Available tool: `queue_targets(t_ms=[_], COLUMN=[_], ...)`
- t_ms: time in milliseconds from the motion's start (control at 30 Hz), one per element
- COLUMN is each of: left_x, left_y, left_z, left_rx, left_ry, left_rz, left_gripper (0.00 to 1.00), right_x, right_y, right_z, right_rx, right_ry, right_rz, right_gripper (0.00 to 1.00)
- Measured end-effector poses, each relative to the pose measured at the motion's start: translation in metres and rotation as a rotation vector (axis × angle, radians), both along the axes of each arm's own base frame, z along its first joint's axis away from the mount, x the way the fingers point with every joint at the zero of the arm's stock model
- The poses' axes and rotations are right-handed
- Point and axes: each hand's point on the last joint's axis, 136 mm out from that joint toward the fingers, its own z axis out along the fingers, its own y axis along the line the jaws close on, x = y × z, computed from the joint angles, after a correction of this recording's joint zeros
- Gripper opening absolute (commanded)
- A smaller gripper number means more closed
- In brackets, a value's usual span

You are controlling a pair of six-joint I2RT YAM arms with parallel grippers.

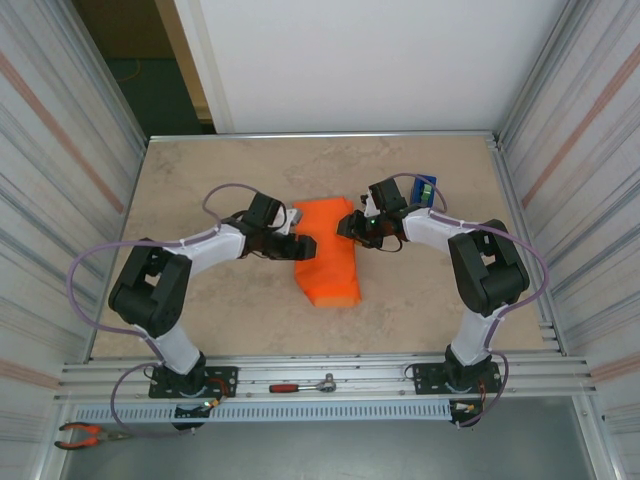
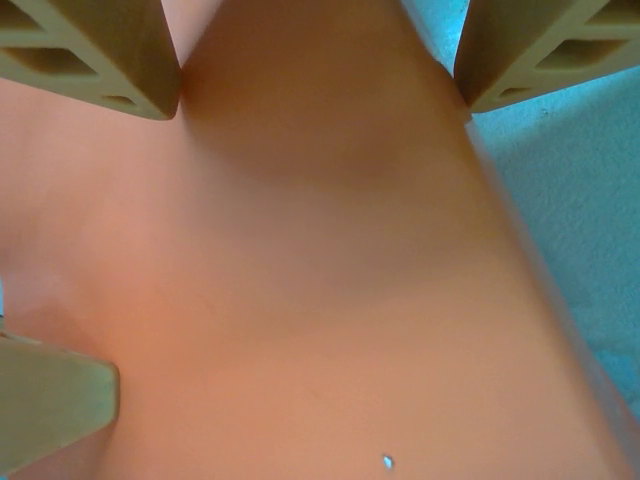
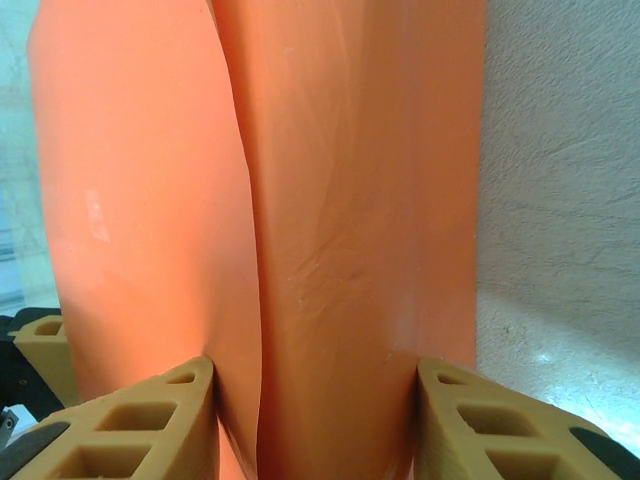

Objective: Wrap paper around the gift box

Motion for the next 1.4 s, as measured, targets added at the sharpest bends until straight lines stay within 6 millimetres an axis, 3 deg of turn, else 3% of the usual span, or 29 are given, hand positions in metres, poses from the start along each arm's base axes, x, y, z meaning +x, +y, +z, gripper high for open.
queue_targets(t_ms=[167, 367, 467, 533, 667, 767, 867, 967, 1100, 1267, 1400], left_x=[0.0, 0.0, 0.001, 0.0, 0.001, 0.001, 0.001, 0.001, 0.001, 0.001, 0.001], left_y=[0.0, 0.0, -0.005, -0.006, -0.006, -0.006, -0.006, -0.006, -0.006, -0.006, -0.006], left_z=[0.0, 0.0, 0.001, 0.001, 0.001, 0.001, 0.001, 0.001, 0.001, 0.001, 0.001], left_rx=[0.031, 0.045, 0.047, 0.05, 0.052, 0.051, 0.052, 0.054, 0.053, 0.054, 0.054], left_ry=[-0.011, -0.008, -0.019, -0.022, -0.023, -0.023, -0.021, -0.02, -0.021, -0.021, -0.021], left_rz=[-0.014, -0.021, -0.029, -0.032, -0.033, -0.034, -0.035, -0.036, -0.037, -0.037, -0.037], left_gripper=[0.68, 0.63, 0.62, 0.61, 0.61, 0.61, 0.61, 0.61, 0.61, 0.61, 0.61], right_x=[0.0, -0.001, -0.004, -0.002, 0.019, 0.036, 0.047, 0.05, 0.049, 0.053, 0.059], right_y=[0.0, -0.001, -0.013, -0.028, -0.074, -0.117, -0.161, -0.197, -0.226, -0.242, -0.244], right_z=[0.0, 0.003, 0.005, 0.013, 0.051, 0.08, 0.093, 0.088, 0.075, 0.056, 0.042], right_rx=[0.0, -0.005, -0.014, -0.01, 0.027, 0.06, 0.08, 0.093, 0.119, 0.158, 0.189], right_ry=[0.0, 0.012, 0.044, 0.054, 0.003, -0.061, -0.088, -0.08, -0.048, -0.019, 0.001], right_rz=[0.0, 0.002, -0.011, -0.038, -0.146, -0.252, -0.355, -0.438, -0.502, -0.53, -0.525], right_gripper=[0.42, 0.64, 0.7, 0.72, 0.73, 0.73, 0.72, 0.69, 0.64, 0.53, 0.46])
